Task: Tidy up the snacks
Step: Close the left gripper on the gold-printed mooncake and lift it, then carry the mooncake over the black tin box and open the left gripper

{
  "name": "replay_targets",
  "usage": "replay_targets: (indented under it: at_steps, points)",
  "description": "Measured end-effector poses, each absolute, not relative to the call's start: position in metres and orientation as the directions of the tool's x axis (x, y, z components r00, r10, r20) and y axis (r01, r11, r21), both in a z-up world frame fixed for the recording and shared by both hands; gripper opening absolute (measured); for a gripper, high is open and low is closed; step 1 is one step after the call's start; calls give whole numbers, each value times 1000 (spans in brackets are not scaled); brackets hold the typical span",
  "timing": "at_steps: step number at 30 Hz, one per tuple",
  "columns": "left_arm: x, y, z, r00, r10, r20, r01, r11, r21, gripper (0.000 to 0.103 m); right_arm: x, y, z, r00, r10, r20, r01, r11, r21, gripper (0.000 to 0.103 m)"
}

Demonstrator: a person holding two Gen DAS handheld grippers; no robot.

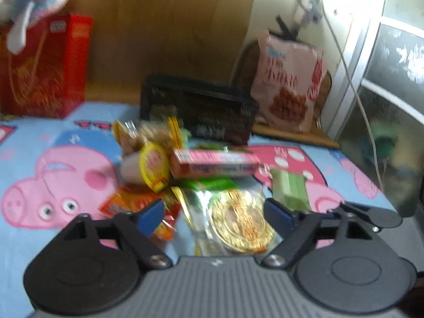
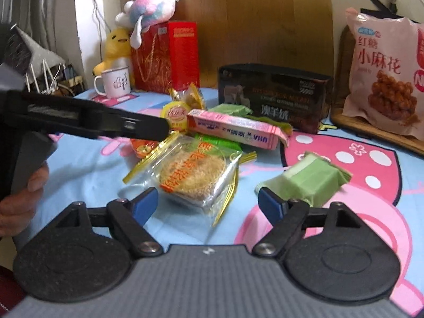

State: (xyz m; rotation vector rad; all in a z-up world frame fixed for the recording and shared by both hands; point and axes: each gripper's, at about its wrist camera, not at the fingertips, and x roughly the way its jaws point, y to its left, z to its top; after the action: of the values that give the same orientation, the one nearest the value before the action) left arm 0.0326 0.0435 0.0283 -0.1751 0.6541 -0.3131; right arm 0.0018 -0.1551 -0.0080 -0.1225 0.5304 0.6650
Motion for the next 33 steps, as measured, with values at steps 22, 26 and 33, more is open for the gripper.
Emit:
replay_targets:
  at_steps: [22,26,33]
  points:
    - [57,39,81,751,-434,-498,328,899,-290,50,27,-155,33,696,600,-394,-637,769,46,46]
    - [114,39,105,777,-428,-461,327,901,-286,50,77,-153,56,734,585,-344,-610,791,45,46]
    - [211,29,102,796,-354,-491,274,934,-228,50,180,-140,68,757,534,-377,-549,832,77,44]
